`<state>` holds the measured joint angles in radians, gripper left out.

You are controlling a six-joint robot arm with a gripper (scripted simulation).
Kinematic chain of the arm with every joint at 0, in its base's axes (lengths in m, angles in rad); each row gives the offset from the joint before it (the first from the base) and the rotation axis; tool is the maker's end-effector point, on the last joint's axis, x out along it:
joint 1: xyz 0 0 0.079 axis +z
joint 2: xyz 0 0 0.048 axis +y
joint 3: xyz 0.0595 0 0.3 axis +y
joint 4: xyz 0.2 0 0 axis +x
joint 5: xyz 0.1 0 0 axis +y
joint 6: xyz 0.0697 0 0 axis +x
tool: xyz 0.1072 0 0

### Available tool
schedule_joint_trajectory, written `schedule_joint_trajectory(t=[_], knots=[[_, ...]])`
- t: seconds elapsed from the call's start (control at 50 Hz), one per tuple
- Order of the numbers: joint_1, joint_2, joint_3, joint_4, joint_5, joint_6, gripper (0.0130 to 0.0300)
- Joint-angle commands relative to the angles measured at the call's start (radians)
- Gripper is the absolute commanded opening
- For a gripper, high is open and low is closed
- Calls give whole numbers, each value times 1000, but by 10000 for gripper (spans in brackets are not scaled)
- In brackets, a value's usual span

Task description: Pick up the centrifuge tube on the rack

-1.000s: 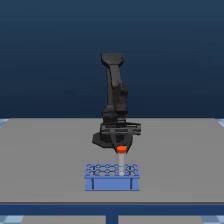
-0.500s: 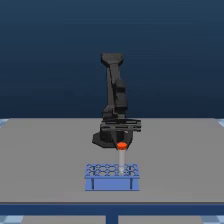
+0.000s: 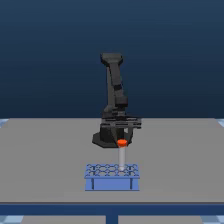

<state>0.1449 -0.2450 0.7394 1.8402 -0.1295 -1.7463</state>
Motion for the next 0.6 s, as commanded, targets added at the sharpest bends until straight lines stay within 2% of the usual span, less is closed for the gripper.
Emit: schedule_joint_trajectory(t=[0.02,0.36,0.6], knots=[[0,-6,-7,94,-5,-118,130],[0,-25,-32,358,-26,-385,130],[0,-35,-46,471,-41,-500,130]])
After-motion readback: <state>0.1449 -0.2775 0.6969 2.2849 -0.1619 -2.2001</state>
